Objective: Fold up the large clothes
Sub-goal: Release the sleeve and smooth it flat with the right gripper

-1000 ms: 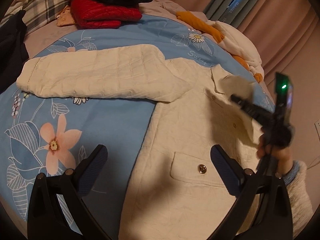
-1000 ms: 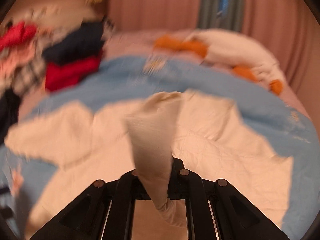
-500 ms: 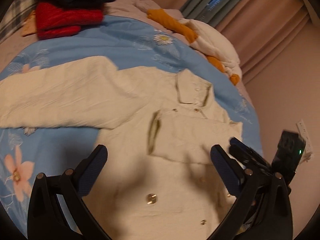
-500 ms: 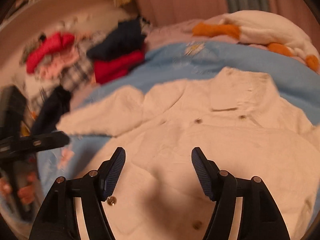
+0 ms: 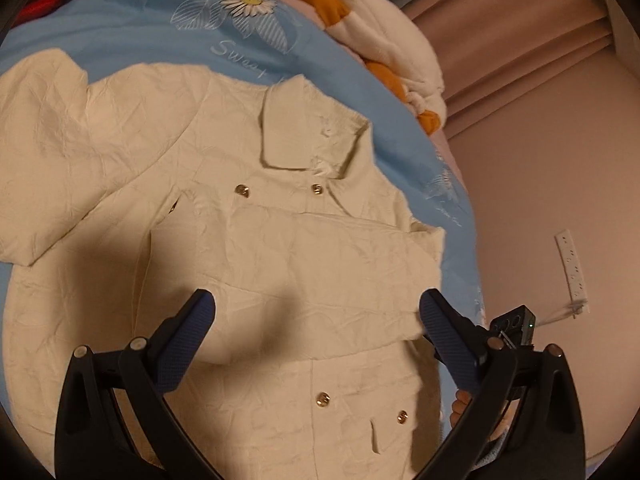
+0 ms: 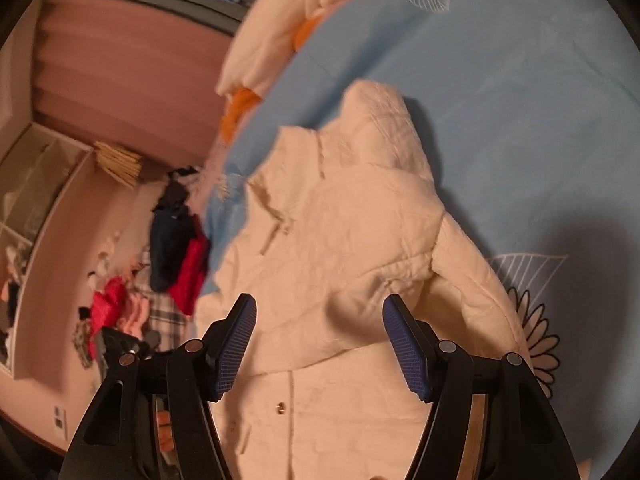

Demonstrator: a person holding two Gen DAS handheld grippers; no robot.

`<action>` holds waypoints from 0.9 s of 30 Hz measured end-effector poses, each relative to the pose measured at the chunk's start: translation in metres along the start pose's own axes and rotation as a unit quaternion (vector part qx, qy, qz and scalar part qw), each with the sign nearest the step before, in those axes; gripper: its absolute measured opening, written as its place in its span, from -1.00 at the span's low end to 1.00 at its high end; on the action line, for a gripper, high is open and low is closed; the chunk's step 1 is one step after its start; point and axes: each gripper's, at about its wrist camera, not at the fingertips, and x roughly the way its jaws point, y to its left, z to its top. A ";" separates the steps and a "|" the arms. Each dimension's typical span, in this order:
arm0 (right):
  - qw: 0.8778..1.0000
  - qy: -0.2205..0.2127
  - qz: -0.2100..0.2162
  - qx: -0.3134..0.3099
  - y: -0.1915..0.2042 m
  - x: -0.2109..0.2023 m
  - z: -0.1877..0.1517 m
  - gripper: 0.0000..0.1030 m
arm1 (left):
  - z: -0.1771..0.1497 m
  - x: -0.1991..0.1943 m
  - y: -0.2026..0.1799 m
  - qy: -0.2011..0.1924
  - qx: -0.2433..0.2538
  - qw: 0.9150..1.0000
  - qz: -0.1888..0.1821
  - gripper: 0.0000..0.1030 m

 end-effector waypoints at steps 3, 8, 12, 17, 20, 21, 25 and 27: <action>1.000 -0.010 0.008 0.025 -0.007 0.016 0.008 0.33 | 0.000 0.010 0.004 -0.004 0.000 1.000 0.015 0.98; 0.994 -0.079 0.009 0.078 -0.042 -0.002 0.015 -0.07 | -0.001 0.027 0.004 -0.003 0.019 0.999 0.047 0.98; 0.990 -0.093 0.014 0.104 -0.055 -0.006 0.015 -0.24 | -0.001 0.049 0.008 0.018 0.036 0.996 0.085 0.99; 0.998 -0.045 -0.045 -0.013 -0.010 -0.028 0.022 0.03 | -0.003 0.053 0.013 0.033 0.056 0.993 0.097 0.99; 0.992 -0.094 -0.067 -0.047 0.005 -0.046 0.043 0.11 | 0.003 0.040 0.014 0.019 0.040 0.996 0.082 0.99; 0.990 -0.107 -0.080 -0.046 0.003 -0.046 0.055 0.19 | 0.005 0.034 0.013 0.009 0.040 0.996 0.082 0.99; 0.991 -0.093 -0.096 -0.015 -0.022 -0.020 0.093 0.20 | 0.011 0.019 -0.003 -0.014 0.045 0.998 0.052 0.99; 0.993 -0.093 -0.077 -0.003 -0.032 -0.006 0.107 0.20 | 0.013 0.025 -0.016 -0.008 0.058 0.998 0.024 0.98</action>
